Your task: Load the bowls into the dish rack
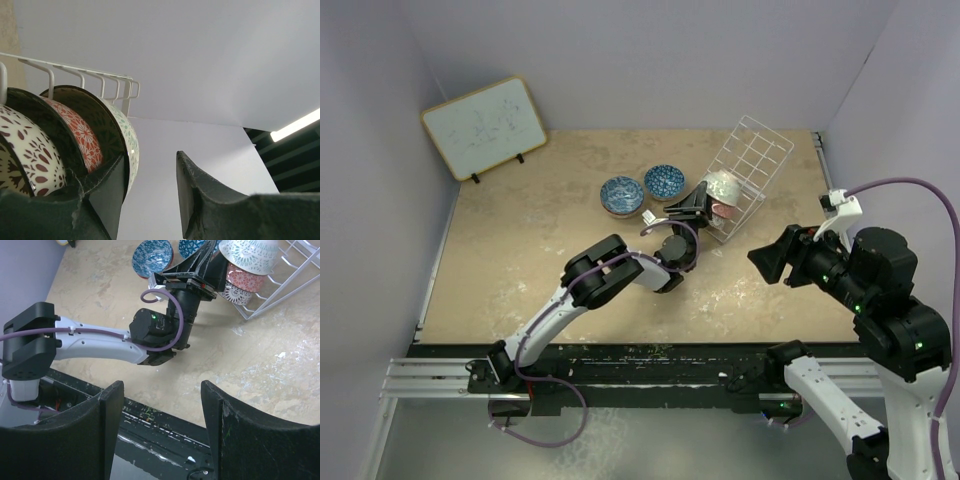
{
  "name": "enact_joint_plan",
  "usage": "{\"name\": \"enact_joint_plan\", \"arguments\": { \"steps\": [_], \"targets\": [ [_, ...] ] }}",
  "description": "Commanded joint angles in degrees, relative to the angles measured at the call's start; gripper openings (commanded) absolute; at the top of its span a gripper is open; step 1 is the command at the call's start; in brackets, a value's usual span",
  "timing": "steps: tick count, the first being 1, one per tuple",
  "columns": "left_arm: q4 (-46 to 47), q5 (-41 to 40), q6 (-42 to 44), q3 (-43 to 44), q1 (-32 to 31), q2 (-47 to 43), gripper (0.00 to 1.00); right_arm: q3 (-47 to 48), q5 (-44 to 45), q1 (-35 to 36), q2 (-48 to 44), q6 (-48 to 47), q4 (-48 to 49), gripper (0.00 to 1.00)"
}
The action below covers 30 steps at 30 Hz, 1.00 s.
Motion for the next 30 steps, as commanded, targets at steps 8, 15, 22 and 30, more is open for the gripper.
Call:
{"name": "enact_joint_plan", "arguments": {
  "steps": [8, 15, 22, 30],
  "targets": [
    [-6.92, 6.32, -3.02, -9.71, 1.93, -14.41, 0.51, 0.31, -0.64, 0.28, -1.37, 0.64, 1.71, 0.65],
    [-21.69, 17.73, -6.97, -8.16, 4.16, -16.40, 0.56, 0.12, -0.36, 0.27, -1.70, 0.74, 1.80, 0.65],
    [-26.13, 21.15, -7.25, -6.90, 4.85, -15.47, 0.62, -0.08, -0.12, 0.27, -1.88, 0.59, 1.64, 0.66],
    [-31.40, 24.87, -4.38, -8.97, 6.33, -19.32, 0.69, -0.17, -0.19, 0.27, -1.81, 0.56, 2.00, 0.66]
  ]
}}
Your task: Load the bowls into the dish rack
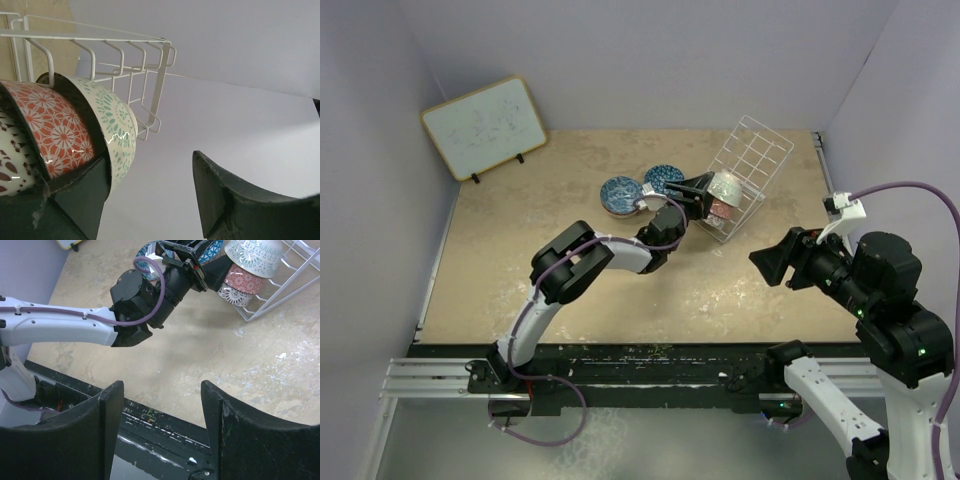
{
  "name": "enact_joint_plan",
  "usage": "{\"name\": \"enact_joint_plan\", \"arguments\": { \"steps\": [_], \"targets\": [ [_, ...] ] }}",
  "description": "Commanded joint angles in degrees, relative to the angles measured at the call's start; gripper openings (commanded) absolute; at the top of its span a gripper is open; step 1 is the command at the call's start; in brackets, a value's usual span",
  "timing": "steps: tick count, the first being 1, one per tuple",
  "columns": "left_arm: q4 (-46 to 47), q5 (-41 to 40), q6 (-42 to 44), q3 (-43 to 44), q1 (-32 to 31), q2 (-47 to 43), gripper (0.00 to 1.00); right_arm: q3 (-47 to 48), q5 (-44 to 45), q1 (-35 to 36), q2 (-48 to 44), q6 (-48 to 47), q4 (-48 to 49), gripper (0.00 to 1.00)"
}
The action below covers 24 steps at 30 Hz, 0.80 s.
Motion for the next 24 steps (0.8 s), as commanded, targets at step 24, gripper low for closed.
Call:
{"name": "enact_joint_plan", "arguments": {
  "steps": [24],
  "targets": [
    [-3.49, 16.07, 15.78, -11.72, 5.11, -14.50, 0.99, -1.72, 0.87, 0.27, -0.26, 1.54, 4.18, 0.66]
  ]
}}
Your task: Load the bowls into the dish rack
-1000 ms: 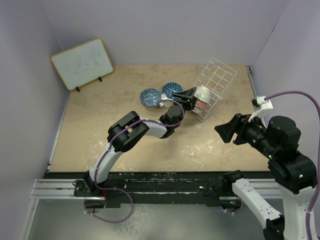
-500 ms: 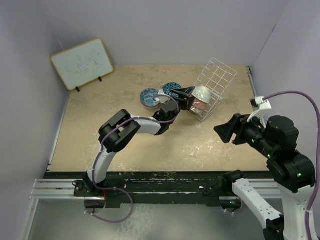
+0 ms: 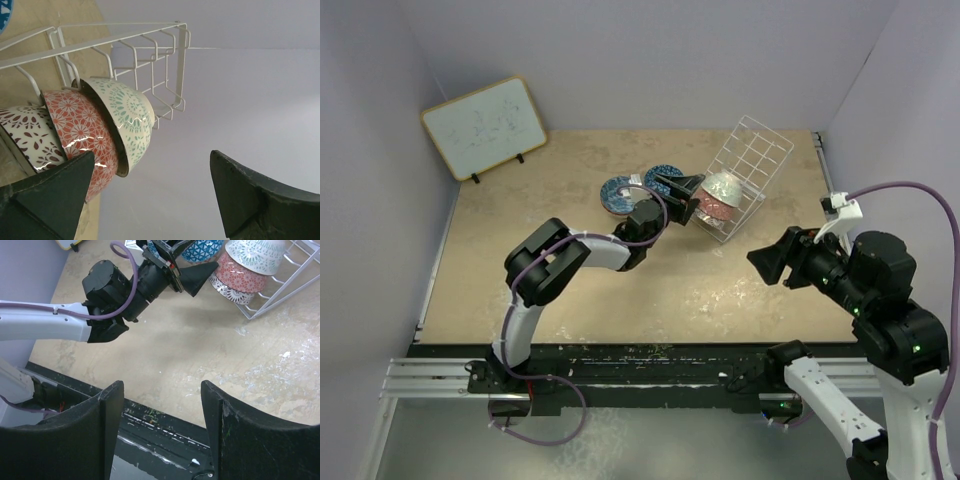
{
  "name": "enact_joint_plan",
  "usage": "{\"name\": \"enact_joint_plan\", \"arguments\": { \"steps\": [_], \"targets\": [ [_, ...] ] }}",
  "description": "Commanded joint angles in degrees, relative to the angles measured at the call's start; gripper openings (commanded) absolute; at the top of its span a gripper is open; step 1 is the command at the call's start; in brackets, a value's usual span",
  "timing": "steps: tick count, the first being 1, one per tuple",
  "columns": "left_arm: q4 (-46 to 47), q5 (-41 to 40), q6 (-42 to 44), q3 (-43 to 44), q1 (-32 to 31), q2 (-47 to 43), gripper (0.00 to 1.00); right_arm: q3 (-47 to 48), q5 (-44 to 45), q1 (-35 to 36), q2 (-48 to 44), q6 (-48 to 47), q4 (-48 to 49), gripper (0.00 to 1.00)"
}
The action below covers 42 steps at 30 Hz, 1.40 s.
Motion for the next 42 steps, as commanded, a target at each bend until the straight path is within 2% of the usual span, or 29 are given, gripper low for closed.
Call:
{"name": "enact_joint_plan", "arguments": {
  "steps": [1, 9, 13, 18, 21, 24, 31, 36, 42],
  "targets": [
    [1.03, 4.54, 6.69, -1.58, 0.77, -5.01, 0.99, 0.36, 1.02, 0.25, 0.33, 0.51, 3.12, 0.66],
    [2.04, 11.69, 13.29, -6.72, 4.31, -11.00, 0.99, 3.96, 3.19, 0.24, 3.07, 0.18, 3.05, 0.66],
    [-2.83, 16.30, 19.39, -8.48, 6.96, -17.19, 0.99, 4.75, 4.69, 0.25, 4.32, 0.16, 3.36, 0.66],
    [-20.20, 20.37, 34.41, -6.44, 10.10, -26.96, 0.99, 4.92, 5.39, 0.25, 5.97, 0.87, 4.96, 0.67],
    [-34.38, 18.47, 44.51, -3.52, 10.92, -31.64, 0.99, 4.74, 5.81, 0.25, 6.93, 1.40, 6.35, 0.67],
    [-42.39, 16.93, 52.85, -2.51, 11.74, -33.97, 0.99, 4.32, 5.77, 0.25, 8.17, 2.01, 7.92, 0.67],
    [-61.77, 16.73, 72.19, 9.15, 11.92, -27.35, 0.99, 4.58, 5.44, 0.25, 10.63, 2.09, 10.47, 0.67],
    [-60.87, 13.39, 79.55, 9.00, 12.04, -24.37, 0.91, 6.24, 5.76, 0.25, 12.26, 1.57, 11.28, 0.68],
    [-63.00, 12.23, 86.82, 13.85, 12.46, -17.93, 0.78, 6.10, 5.78, 0.25, 12.89, 1.58, 11.84, 0.67]
  ]
}}
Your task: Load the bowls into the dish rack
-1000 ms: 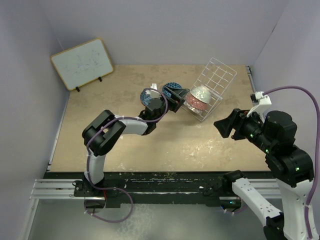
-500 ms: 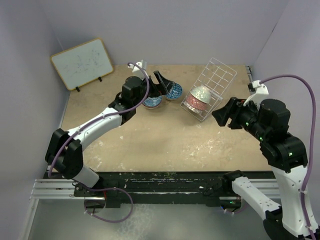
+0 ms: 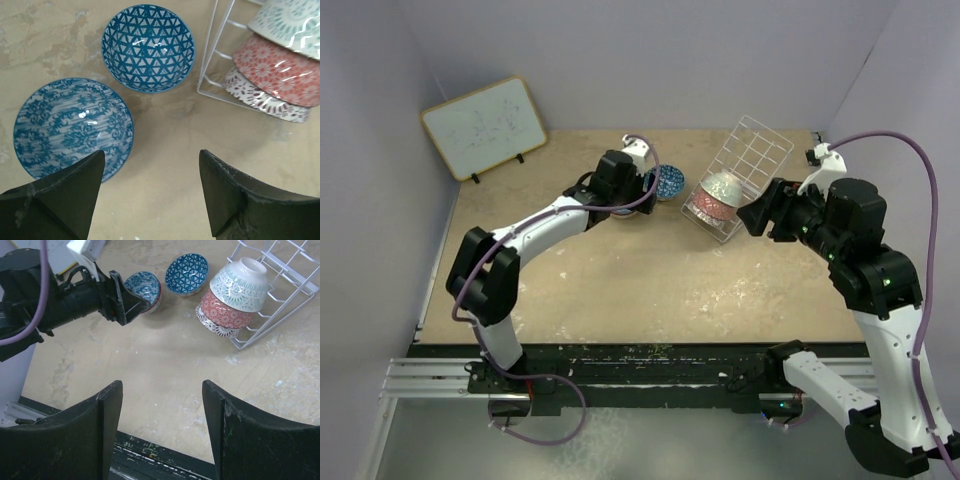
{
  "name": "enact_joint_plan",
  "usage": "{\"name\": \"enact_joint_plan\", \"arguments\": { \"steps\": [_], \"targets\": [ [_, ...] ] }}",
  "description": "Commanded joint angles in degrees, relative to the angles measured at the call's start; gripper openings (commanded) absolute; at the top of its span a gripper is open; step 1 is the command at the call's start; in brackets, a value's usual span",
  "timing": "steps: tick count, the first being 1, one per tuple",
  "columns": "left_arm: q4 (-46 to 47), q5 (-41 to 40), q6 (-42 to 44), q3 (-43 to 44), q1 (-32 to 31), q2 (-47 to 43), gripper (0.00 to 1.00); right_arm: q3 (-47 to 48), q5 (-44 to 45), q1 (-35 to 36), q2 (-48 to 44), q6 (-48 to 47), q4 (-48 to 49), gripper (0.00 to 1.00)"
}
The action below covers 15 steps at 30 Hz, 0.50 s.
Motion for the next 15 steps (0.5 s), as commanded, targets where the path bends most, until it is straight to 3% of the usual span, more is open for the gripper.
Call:
{"name": "enact_joint_plan", "arguments": {
  "steps": [1, 15],
  "targets": [
    [-1.32, -1.76, 8.58, 5.58, 0.87, 3.49, 0.77, 1.89, 1.02, 0.25, 0.14, -0.04, 3.05, 0.67],
    [-4.64, 2.32, 9.34, 14.30, 2.49, 14.41, 0.72, 1.82, 2.05, 0.25, 0.61, 0.05, 3.09, 0.68]
  ]
}}
